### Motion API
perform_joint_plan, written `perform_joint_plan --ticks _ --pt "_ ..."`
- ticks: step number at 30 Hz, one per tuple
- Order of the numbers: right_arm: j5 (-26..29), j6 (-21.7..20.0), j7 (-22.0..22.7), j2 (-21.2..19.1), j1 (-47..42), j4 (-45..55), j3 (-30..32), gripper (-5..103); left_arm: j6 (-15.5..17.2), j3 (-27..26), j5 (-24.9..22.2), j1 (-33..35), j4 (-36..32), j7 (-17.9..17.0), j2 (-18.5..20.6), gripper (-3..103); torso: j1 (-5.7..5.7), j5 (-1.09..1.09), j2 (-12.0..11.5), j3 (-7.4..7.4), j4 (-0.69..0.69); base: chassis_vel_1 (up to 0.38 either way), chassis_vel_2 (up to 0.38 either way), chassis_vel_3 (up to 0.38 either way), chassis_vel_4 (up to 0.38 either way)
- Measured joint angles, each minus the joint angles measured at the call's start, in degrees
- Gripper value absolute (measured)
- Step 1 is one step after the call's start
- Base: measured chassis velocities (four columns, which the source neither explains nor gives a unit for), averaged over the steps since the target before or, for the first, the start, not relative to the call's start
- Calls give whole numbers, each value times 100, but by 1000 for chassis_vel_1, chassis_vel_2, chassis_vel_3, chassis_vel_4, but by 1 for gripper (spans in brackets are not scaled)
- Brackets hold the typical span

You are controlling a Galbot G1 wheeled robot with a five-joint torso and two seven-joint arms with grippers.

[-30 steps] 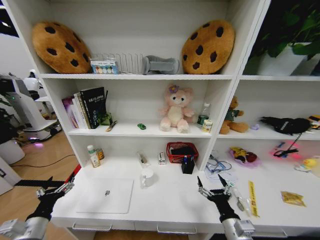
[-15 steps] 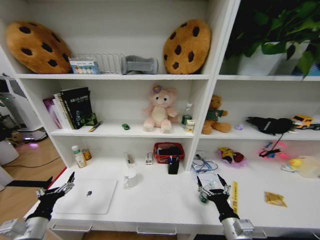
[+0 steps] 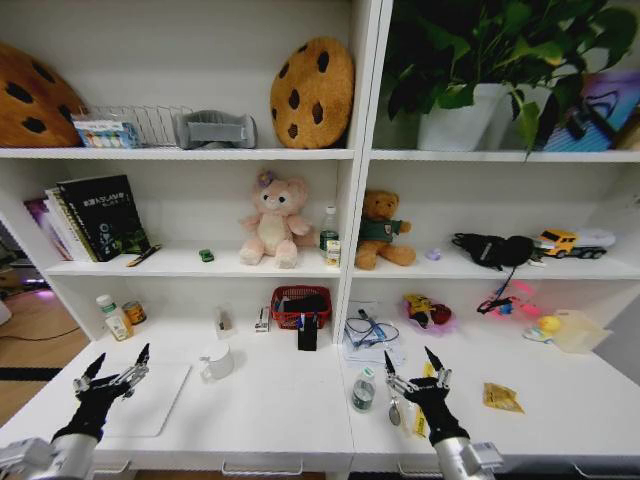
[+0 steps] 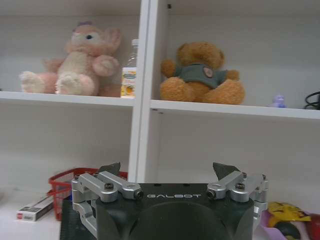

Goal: Organize the objects on the table.

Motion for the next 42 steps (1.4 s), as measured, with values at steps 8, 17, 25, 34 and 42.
perform_joint_plan --ticks 8,17,25,34,42 --pt "-12 27 -147 -201 306 -476 -317 100 0 0 0 0 0 -1 0 100 0 4 0 0 -1 11 15 -12 -4" --pt "173 -109 -173 -577 700 -872 -669 99 0 0 0 0 0 0 0 100 0 2 0 0 0 0 0 0 0" --pt "173 -132 -142 -625 766 -946 -786 78 0 0 0 0 0 1 0 100 0 3 0 0 0 0 0 0 0" --pt "103 -102 -37 -504 619 -867 -818 45 0 0 0 0 0 1 0 100 0 2 0 0 -1 0 0 0 0" --pt "115 -120 389 -277 271 -349 -601 29 0 0 0 0 0 1 0 100 0 3 0 0 0 0 0 0 0"
